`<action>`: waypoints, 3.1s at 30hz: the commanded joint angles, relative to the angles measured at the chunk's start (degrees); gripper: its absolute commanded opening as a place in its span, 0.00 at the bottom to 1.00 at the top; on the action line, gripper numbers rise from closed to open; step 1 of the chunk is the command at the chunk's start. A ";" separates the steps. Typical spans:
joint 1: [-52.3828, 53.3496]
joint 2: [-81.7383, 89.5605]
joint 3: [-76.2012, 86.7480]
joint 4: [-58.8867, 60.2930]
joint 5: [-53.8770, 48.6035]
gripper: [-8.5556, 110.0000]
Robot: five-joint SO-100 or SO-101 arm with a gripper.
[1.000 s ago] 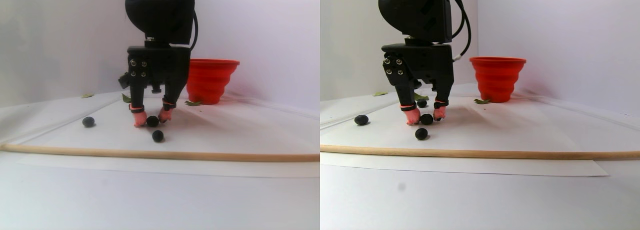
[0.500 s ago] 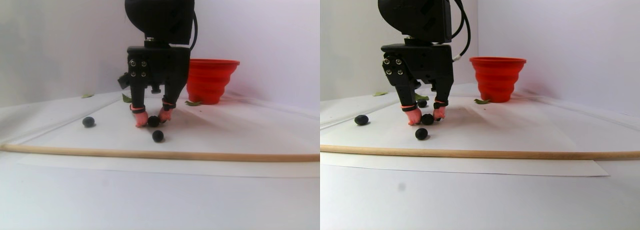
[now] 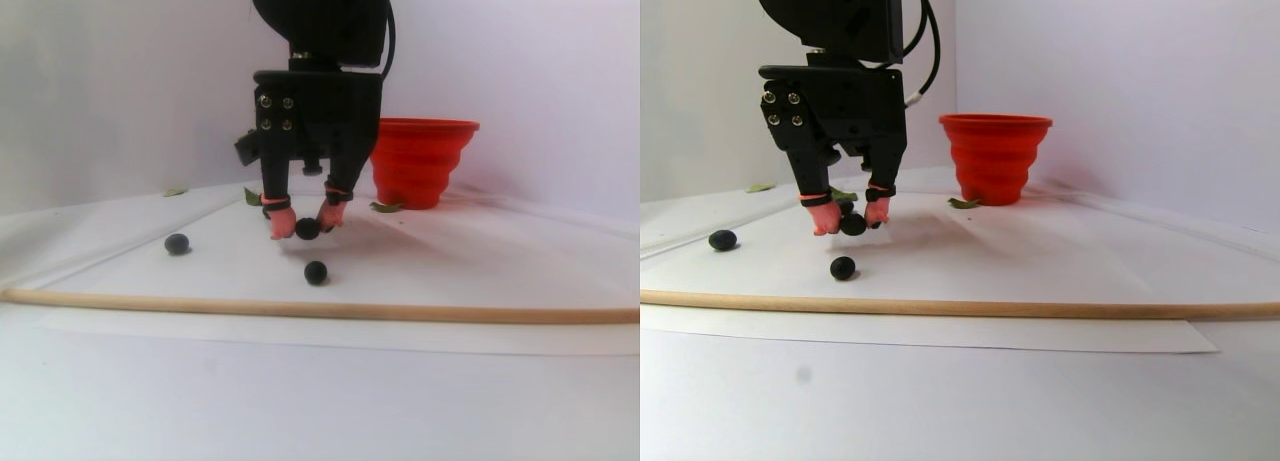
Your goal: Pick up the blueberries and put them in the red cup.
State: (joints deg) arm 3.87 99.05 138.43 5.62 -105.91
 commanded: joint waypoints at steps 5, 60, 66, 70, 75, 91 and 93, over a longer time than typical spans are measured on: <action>0.09 9.40 -0.35 2.90 -0.09 0.19; 7.65 30.76 -7.38 12.83 -3.96 0.19; 8.88 31.38 -9.05 12.83 -4.39 0.19; 9.67 31.38 -10.46 12.83 -4.57 0.19; 10.81 30.94 -12.57 12.74 -4.92 0.19; 14.33 25.49 -17.23 7.03 -4.75 0.19; 14.94 24.35 -17.49 5.62 -4.75 0.19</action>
State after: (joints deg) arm 17.31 123.13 126.47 13.97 -110.74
